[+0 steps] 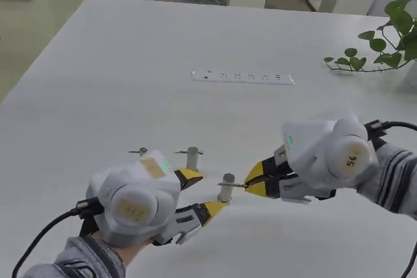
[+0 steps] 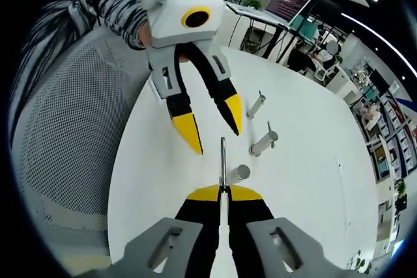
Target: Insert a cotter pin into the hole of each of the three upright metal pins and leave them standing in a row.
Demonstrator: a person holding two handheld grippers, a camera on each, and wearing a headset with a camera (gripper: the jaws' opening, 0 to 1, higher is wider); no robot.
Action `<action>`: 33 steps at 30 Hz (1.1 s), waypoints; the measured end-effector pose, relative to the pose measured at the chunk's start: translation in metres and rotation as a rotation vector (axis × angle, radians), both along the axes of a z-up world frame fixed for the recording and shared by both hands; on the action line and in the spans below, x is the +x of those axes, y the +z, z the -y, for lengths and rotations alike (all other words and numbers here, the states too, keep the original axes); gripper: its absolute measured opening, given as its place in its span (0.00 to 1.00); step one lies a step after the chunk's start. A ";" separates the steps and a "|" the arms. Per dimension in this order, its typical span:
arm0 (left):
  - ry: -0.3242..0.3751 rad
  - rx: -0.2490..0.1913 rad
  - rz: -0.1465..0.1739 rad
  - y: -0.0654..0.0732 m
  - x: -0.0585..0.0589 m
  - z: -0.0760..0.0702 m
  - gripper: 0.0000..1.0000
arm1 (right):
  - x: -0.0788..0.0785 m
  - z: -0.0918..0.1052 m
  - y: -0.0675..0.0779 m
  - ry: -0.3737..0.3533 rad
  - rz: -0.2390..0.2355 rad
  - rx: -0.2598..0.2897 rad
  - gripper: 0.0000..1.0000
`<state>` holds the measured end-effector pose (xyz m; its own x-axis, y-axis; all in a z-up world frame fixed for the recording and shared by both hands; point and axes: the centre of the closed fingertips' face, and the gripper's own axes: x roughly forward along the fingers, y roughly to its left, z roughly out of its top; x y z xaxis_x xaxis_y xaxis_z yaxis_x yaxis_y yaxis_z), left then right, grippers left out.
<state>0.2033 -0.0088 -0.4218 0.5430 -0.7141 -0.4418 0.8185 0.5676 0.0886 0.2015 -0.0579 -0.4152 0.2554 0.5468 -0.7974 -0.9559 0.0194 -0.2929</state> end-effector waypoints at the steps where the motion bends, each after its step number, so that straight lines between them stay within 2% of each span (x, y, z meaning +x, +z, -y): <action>1: 0.008 0.002 -0.003 -0.002 0.001 0.001 0.29 | 0.002 0.003 -0.002 -0.006 -0.001 -0.005 0.00; 5: 0.047 0.003 -0.012 -0.010 0.009 0.005 0.28 | 0.007 0.014 -0.010 -0.033 -0.003 -0.019 0.00; 11: 0.087 -0.005 -0.044 -0.021 0.019 0.011 0.25 | 0.016 0.025 -0.021 -0.068 -0.002 -0.037 0.00; 15: 0.107 -0.002 -0.058 -0.027 0.024 0.015 0.23 | 0.020 0.028 -0.027 -0.072 -0.005 -0.044 0.00; 20: 0.132 -0.017 -0.090 -0.035 0.030 0.021 0.20 | 0.024 0.028 -0.034 -0.068 -0.009 -0.043 0.00; 33: 0.199 -0.034 -0.155 -0.051 0.037 0.031 0.17 | 0.029 0.027 -0.035 -0.067 -0.014 -0.025 0.00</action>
<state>0.2405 -0.0397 -0.4731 0.6022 -0.6158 -0.5081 0.6925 0.7196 -0.0513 0.2301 -0.0847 -0.4501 0.2797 0.5089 -0.8141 -0.9567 0.0767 -0.2808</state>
